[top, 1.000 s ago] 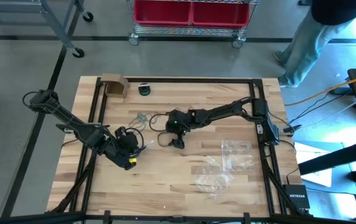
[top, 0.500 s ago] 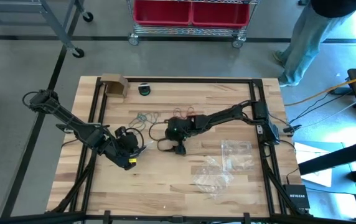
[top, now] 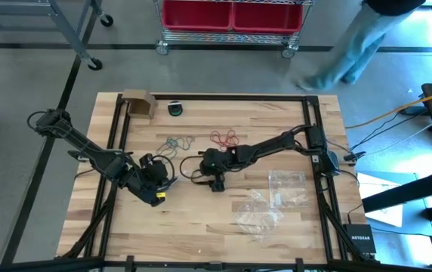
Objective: Sort rubber bands
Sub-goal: Put the black rubber band into the transparent zip bag
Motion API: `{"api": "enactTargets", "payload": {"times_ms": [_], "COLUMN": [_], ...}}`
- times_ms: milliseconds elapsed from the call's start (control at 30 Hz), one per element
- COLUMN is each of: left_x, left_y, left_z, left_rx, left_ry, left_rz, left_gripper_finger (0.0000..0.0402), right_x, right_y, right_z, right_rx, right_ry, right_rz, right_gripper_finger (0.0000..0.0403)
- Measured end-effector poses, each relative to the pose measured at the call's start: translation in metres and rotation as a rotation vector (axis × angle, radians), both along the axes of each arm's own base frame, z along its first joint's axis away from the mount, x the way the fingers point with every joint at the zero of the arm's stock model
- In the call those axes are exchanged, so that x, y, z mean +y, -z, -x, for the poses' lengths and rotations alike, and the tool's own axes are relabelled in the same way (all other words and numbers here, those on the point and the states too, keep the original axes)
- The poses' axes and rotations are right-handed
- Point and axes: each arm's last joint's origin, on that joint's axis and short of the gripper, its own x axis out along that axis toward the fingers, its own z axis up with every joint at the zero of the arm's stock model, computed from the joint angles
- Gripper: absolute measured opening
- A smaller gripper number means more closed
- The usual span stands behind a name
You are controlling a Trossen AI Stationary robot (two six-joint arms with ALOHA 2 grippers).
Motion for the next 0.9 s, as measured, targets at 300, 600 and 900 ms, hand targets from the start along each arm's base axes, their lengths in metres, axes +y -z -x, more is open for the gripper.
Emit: {"api": "enactTargets", "payload": {"times_ms": [300,600,900], "left_x": [0.000,0.000,0.000], "left_y": [0.000,0.000,0.000], "left_z": [0.000,0.000,0.000], "left_rx": [0.000,0.000,0.001], "left_ry": [0.001,0.003,0.003], "left_rz": [-0.001,-0.001,-0.001], "left_gripper_finger": [0.0000,0.0000,0.0000], "right_x": [-0.003,-0.019,-0.023], "right_y": [-0.001,-0.003,-0.004], "right_z": [-0.001,0.000,0.001], "right_rx": [-0.011,0.021,0.031], "right_ry": [0.013,0.059,0.058], "right_rz": [-0.044,-0.216,-0.240], "right_gripper_finger": [0.0304,0.0303,0.0303]}}
